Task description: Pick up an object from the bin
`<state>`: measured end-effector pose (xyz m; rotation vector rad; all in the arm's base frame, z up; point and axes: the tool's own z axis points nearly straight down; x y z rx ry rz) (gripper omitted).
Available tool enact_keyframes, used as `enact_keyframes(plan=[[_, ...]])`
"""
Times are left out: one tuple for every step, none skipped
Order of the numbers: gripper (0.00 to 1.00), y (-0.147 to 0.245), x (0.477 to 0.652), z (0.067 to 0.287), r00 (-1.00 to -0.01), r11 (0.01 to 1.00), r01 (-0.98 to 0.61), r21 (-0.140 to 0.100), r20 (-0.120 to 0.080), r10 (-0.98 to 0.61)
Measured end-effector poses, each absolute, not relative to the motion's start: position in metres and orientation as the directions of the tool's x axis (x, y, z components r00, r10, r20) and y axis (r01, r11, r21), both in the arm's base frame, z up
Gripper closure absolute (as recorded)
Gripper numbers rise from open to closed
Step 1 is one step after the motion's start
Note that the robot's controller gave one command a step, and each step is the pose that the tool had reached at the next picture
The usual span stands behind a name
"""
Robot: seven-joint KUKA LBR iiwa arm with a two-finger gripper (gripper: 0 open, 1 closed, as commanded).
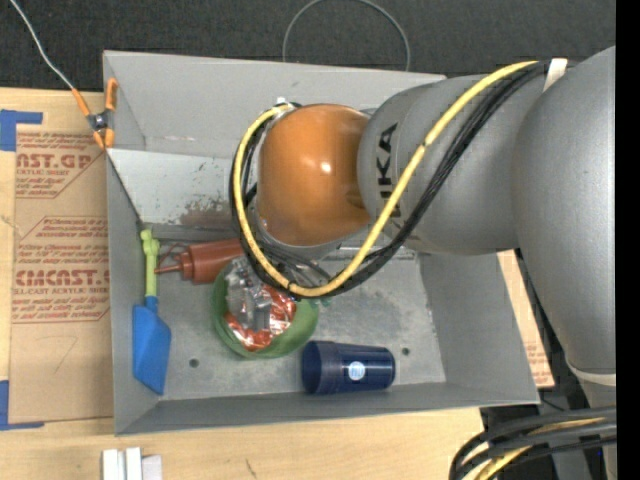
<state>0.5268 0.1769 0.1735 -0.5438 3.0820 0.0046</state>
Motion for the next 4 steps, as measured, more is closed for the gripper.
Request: enact_keyframes(plan=[[0.0, 0.169, 0.554, 0.228, -0.909, 0.909, -0.417, -0.001, -0.007, -0.417], [0.0, 0.159, 0.532, 0.309, -0.934, 0.934, -0.357, 0.002, -0.012, -0.357], [0.0, 0.184, 0.53, 0.245, -0.877, 0.877, -0.48, -0.001, -0.01, -0.48], [0.0, 0.192, 0.534, 0.226, -0.857, 0.857, -0.515, 0.0, -0.015, -0.515]])
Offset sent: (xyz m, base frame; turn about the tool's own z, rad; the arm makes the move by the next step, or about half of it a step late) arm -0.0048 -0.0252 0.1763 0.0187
